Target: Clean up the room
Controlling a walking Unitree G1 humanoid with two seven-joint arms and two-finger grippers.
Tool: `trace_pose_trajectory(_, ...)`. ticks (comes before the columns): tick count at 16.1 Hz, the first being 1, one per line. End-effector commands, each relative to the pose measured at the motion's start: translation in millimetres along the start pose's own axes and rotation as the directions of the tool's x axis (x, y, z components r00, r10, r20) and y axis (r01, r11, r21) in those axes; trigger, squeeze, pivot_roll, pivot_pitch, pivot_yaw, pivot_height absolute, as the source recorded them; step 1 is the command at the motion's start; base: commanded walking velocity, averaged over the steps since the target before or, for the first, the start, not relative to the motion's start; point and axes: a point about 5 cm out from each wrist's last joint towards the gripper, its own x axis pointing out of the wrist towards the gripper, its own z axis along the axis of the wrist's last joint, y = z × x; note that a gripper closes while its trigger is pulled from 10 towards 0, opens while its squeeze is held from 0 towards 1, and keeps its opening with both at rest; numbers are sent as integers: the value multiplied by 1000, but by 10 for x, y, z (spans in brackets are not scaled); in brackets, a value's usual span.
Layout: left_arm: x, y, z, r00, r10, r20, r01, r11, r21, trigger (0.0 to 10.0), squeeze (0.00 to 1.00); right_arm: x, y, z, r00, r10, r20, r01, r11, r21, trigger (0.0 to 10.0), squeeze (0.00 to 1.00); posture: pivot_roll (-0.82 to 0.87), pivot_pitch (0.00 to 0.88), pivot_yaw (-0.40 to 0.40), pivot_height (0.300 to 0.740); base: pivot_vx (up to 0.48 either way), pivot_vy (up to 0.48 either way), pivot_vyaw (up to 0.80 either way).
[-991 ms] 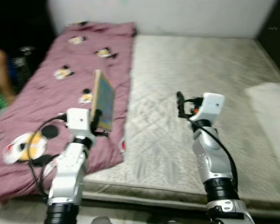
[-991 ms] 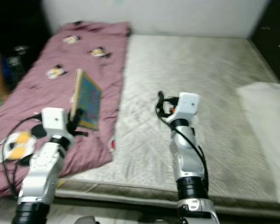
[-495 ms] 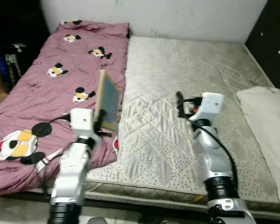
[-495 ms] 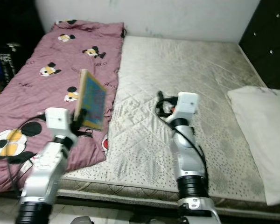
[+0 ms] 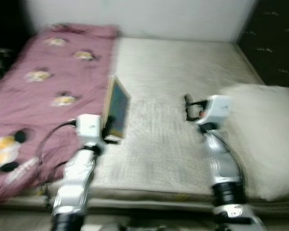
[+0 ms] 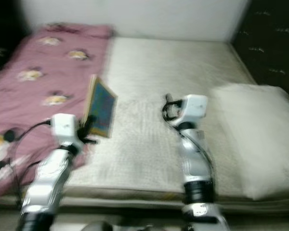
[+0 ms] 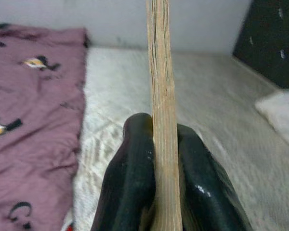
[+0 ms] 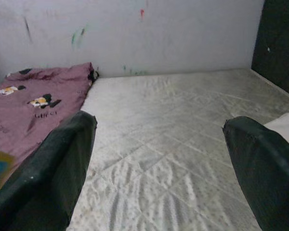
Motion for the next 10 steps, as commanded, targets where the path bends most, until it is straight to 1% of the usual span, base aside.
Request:
trace_pose_trajectory(1, 31, -46, 117, 999, -13, 53, 13, 1000, -3, 10000, 0, 3, -85, 32, 1000, -19, 10, 19, 1000, -15, 10000, 0, -59, 20, 16, 740, 0, -277, -469)
trace_pose_trajectory(10, 39, -58, 114, 999, -14, 49, 14, 1000, -6, 10000, 0, -7, -79, 11, 1000, -10, 6, 10, 999, -39, 10000, 0, -61, 22, 18, 740, 0, -271, 0)
